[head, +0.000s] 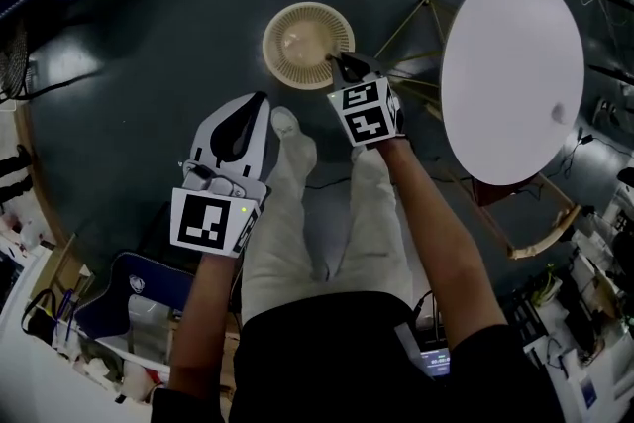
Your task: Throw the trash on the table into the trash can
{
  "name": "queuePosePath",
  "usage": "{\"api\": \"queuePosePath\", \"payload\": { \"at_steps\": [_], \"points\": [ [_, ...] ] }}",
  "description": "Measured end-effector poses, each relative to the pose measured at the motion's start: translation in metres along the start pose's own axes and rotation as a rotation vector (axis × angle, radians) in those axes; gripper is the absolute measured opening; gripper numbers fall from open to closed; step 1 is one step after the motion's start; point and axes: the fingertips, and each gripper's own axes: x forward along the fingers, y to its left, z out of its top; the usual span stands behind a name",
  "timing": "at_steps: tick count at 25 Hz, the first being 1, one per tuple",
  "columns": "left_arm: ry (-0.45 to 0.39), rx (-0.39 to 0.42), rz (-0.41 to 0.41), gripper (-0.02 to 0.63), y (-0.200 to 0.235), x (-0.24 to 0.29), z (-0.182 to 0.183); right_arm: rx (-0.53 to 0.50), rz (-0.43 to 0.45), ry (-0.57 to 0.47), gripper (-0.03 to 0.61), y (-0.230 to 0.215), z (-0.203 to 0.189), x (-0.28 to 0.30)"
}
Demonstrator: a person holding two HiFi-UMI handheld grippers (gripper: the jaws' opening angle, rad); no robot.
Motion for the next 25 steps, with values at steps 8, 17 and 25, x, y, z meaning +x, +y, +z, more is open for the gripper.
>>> {"api": "queuePosePath", "payload": {
  "at_steps": [8,17,25],
  "points": [
    [0.012,0.017,-0.024,0.015,0.035,0.032,-0.032,0.016,0.015,0.042,0.037,0.008,-0.031,0.059],
    [0.043,-0.002,-0.043,0.015,0.063,0.058,-0.078,0.066,0.008,0.084,0.037,0.007,-0.061,0.122],
    [0.063,-0.011,-0.044,0.015,0.078,0.076,-0.112,0.059,0.015,0.128,0.038,0.003,-0.085,0.163]
  ]
}}
